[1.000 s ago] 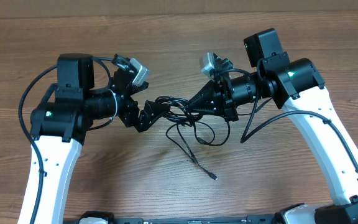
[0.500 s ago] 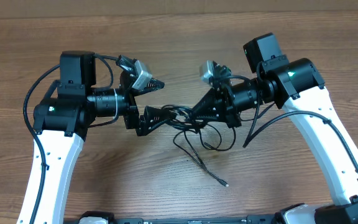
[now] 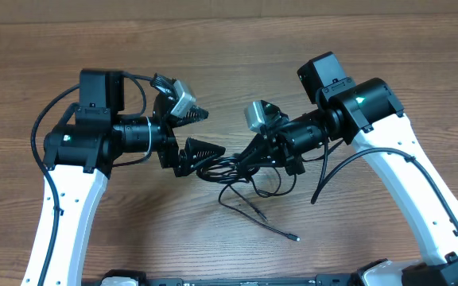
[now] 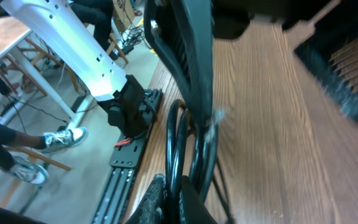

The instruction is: Untangle cables

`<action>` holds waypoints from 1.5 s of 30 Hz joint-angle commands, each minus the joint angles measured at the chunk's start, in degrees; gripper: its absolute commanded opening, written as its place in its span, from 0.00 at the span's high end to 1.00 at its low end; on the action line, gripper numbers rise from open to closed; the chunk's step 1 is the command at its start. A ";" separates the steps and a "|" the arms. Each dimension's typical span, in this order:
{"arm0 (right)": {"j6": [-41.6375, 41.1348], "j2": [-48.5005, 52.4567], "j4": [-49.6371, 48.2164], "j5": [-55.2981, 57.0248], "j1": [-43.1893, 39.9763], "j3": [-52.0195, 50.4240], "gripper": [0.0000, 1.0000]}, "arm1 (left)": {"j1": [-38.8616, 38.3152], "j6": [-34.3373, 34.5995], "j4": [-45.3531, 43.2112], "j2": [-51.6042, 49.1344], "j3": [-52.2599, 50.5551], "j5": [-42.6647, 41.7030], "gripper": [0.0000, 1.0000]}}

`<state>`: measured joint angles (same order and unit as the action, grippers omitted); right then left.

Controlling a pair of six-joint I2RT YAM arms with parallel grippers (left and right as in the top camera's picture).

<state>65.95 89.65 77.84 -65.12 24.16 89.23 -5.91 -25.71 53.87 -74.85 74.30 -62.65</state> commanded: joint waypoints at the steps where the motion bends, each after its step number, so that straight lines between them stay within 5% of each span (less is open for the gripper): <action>1: 2.03 -0.07 -1.46 -1.22 0.33 -0.13 0.96 | -0.26 -0.92 3.48 -1.66 1.18 1.44 0.00; 21: 1.38 -0.07 -8.15 -1.64 0.33 -0.13 0.96 | -7.19 -1.29 13.22 -2.75 1.18 2.05 0.06; 29: 1.40 -0.09 -8.37 -2.08 0.31 -0.13 0.96 | -7.30 3.56 13.79 -2.78 1.18 6.21 0.25; 45: 1.40 -0.15 -9.49 -2.03 0.20 -0.11 0.96 | -7.30 3.63 18.64 -2.78 1.18 9.25 0.38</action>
<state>67.55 89.65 68.69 -65.67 24.40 89.23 -12.43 -22.46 71.90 -77.38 74.41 -54.54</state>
